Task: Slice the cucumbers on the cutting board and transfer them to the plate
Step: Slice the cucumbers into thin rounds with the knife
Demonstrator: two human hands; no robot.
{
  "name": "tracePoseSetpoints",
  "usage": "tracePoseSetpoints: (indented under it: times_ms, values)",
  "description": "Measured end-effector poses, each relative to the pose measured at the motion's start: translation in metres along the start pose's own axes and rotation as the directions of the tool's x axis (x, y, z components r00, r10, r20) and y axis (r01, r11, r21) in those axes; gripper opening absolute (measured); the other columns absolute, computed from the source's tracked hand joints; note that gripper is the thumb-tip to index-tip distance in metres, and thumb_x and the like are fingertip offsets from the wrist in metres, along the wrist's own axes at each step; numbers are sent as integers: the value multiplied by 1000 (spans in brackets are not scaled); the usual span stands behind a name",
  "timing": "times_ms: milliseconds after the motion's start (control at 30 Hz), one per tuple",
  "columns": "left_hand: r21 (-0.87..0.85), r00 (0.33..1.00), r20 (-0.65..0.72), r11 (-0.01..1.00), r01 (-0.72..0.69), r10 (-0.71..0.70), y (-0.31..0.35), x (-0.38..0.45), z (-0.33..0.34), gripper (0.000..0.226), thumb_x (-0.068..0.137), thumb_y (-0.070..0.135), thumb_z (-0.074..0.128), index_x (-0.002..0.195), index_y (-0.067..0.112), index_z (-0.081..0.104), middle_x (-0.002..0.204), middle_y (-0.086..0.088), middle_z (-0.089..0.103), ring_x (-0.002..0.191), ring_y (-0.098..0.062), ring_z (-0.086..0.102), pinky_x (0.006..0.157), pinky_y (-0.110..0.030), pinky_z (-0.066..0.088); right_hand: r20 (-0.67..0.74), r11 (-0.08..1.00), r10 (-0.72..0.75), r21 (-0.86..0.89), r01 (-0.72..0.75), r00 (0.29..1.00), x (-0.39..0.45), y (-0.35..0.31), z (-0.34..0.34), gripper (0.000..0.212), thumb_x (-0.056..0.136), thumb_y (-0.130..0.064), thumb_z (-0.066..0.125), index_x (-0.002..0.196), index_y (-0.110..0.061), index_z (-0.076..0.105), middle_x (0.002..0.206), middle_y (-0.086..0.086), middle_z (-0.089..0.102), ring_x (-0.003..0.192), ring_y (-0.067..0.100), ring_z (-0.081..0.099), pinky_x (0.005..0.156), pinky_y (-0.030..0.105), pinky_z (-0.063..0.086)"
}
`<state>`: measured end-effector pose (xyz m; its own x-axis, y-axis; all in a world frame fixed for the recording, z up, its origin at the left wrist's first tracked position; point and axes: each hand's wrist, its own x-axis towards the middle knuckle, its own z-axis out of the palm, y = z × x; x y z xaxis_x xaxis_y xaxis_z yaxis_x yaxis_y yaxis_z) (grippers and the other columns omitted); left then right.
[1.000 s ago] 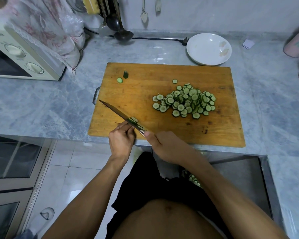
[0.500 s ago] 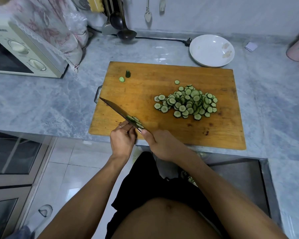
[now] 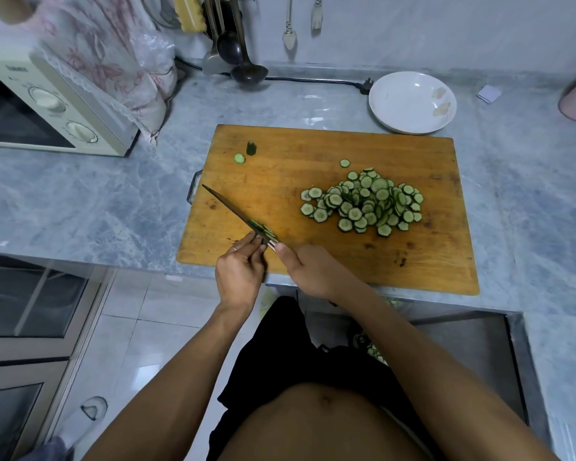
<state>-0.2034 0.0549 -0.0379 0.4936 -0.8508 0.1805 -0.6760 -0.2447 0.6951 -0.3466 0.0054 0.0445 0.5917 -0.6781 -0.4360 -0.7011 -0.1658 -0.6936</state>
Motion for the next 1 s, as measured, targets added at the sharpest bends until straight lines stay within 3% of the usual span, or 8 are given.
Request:
tracePoseSetpoints:
  times_ms: [100,234,434,634,768,901,1001]
  values:
    - [20,999,2,999,-32,32,1,1,-2,22,79,7,57,88,5,77,99,-9,74,85,-24,70,70,-25,54,22,999,-24,-23,25,999,-10,1,-2,60,107,-45,25,60,-10,40,60,7,45,58,19,44,61,31,28]
    - [52,998,-28,997,-63,64,2,-1,-2,17,70,-1,53,67,-1,70,73,-20,68,65,-37,60,57,-30,39,26,998,-66,-19,67,997,-21,3,-3,58,106,-46,27,61,-11,40,60,8,44,57,20,43,57,34,29]
    - [19,997,-63,999,-45,47,4,-5,0,16,67,-11,56,64,-1,68,69,-20,66,72,-27,46,54,-28,35,21,998,-57,9,57,998,-27,3,-2,58,106,-46,28,70,-6,48,74,19,56,69,27,53,64,34,35]
    - [-40,997,-74,999,-23,20,2,-8,3,22,69,-9,54,70,2,72,77,-14,71,68,-21,56,61,-27,42,37,998,-68,-9,68,997,-25,4,0,59,105,-49,27,61,-12,41,60,6,45,56,15,45,59,33,32]
    - [-67,998,-61,998,-4,0,1,-6,3,23,72,-6,52,75,2,73,84,-15,73,73,-23,61,61,-23,43,40,998,-66,6,66,997,-23,3,2,61,105,-49,26,58,-13,39,57,4,44,54,12,44,54,31,29]
    - [-64,999,-46,998,-2,-1,2,-4,2,18,74,-4,52,73,-2,70,81,-24,67,74,-33,57,61,-35,46,35,998,-62,0,62,997,-17,2,1,62,106,-47,25,56,-13,39,55,3,44,52,10,43,52,31,26]
    - [-41,999,-47,999,-22,20,1,-4,1,22,73,-3,51,76,-1,72,81,-20,70,72,-34,62,61,-28,43,31,998,-59,-1,59,998,-13,3,2,62,106,-47,25,55,-13,39,54,3,44,52,11,44,53,31,27]
